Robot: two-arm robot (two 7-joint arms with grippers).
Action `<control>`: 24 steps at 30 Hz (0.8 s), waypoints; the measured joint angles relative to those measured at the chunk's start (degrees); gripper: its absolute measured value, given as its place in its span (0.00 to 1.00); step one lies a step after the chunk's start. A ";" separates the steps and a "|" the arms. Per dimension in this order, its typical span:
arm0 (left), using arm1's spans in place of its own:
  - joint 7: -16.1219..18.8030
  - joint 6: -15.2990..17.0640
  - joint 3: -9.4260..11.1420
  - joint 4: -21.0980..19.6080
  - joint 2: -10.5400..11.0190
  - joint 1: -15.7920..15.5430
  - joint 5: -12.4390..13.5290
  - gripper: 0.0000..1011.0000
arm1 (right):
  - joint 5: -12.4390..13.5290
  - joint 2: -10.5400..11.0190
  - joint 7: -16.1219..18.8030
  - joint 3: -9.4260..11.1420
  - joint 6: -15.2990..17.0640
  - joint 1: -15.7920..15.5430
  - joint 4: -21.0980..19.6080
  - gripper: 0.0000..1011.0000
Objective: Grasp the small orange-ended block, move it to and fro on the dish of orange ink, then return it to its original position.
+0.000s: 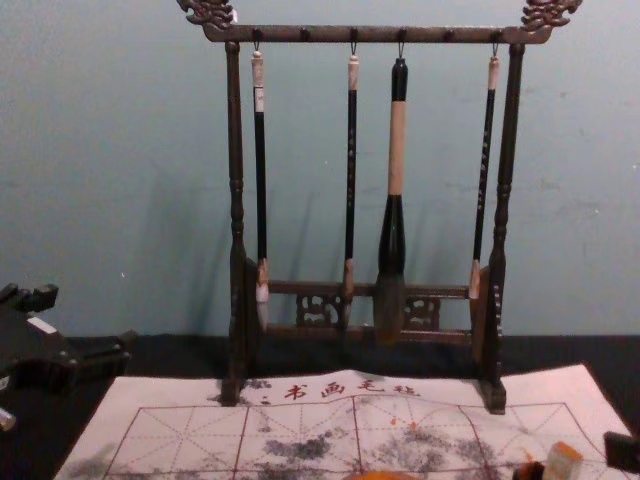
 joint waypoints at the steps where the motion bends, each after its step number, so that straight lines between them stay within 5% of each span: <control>1: 0.00 0.00 0.00 0.00 0.00 0.00 0.00 1.00 | 0.02 -0.03 0.27 -0.04 0.42 0.10 -0.09 0.99; 24: 0.00 0.00 0.00 0.00 0.00 0.00 0.00 1.00 | -5.31 -5.32 6.19 -5.12 10.01 9.76 5.38 0.99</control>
